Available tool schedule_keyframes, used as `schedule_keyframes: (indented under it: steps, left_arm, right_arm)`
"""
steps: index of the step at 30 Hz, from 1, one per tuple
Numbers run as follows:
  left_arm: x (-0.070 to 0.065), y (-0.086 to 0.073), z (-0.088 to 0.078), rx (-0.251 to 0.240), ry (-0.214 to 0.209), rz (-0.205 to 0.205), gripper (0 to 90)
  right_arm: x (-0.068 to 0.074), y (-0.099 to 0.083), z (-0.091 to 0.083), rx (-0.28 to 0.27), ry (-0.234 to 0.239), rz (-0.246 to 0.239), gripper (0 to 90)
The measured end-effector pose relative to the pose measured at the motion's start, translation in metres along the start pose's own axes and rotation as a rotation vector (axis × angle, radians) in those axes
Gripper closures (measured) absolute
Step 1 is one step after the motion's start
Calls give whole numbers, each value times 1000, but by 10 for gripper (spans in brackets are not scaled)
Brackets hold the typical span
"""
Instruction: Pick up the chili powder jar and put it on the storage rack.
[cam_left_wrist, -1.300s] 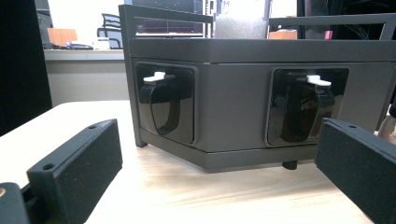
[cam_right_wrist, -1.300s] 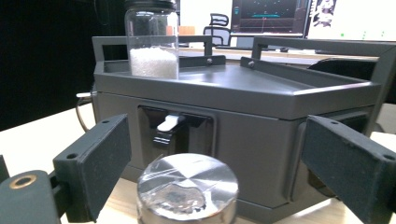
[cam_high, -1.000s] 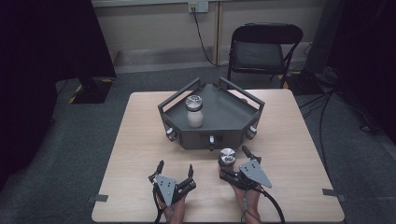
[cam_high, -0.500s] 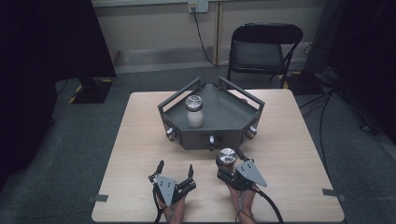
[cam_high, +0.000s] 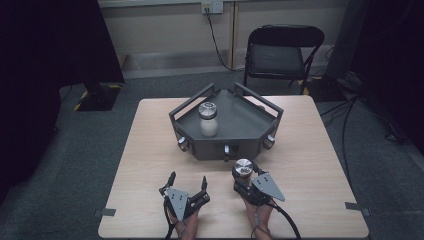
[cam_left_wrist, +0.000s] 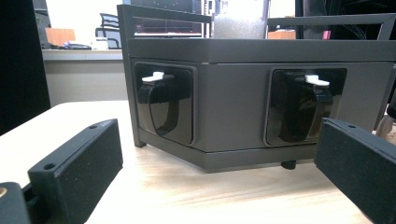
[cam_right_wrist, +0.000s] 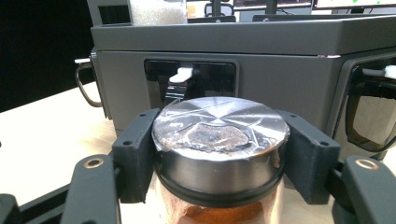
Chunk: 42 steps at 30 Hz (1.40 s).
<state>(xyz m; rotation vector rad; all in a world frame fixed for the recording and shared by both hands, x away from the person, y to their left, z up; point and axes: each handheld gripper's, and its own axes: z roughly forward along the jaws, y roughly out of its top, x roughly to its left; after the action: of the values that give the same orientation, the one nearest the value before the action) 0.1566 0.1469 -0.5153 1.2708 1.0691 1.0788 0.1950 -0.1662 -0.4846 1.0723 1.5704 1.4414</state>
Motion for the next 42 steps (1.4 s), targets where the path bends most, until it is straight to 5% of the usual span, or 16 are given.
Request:
schedule_keyframes:
  steps: [42]
  left_arm:
    - [0,0,0,0,-2,0,10]
  right_arm:
    - [-10,21,-5,0,39,-34,348]
